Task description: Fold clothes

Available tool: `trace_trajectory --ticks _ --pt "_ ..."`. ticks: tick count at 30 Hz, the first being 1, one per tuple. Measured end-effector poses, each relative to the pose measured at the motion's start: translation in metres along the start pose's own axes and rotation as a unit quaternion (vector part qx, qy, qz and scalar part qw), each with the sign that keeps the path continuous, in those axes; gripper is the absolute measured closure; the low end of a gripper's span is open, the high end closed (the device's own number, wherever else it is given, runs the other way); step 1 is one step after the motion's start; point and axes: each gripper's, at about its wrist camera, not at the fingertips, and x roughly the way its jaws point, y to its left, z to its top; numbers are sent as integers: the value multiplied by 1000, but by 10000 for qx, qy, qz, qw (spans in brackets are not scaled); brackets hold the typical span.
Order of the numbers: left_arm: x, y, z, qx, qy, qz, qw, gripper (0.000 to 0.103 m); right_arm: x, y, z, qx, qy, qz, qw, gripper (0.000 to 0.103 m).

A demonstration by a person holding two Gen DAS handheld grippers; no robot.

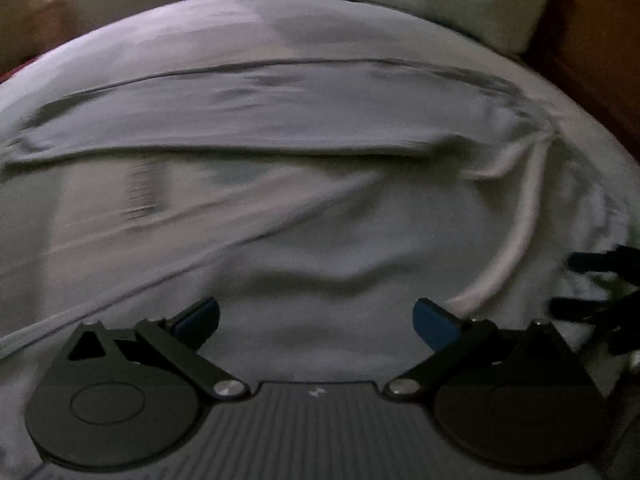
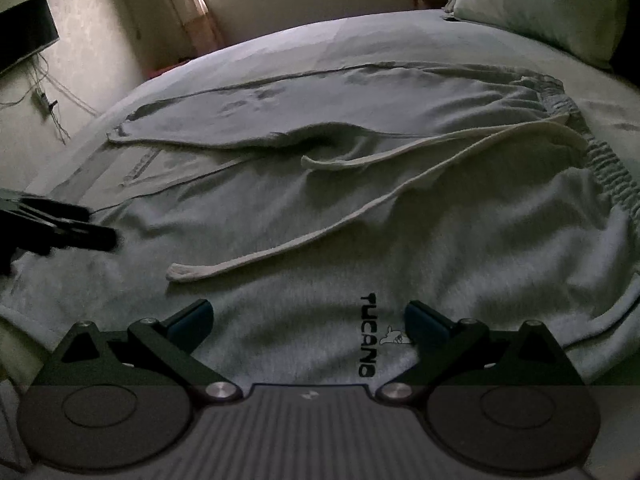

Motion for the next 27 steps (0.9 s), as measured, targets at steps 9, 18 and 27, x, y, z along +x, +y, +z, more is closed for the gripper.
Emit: trace_trajectory --ticks 9,18,27 --pt "-19 122 -45 -1111 100 512 9924 1 3 14 -3 -272 42 -367 9989 0" --pt "-40 160 -61 -1066 -162 -29 9942 1 11 29 -4 -547 153 -794 9952 0" --pt "-64 272 -90 -2340 -654 511 9687 1 13 32 -7 -604 112 -913 9939 0"
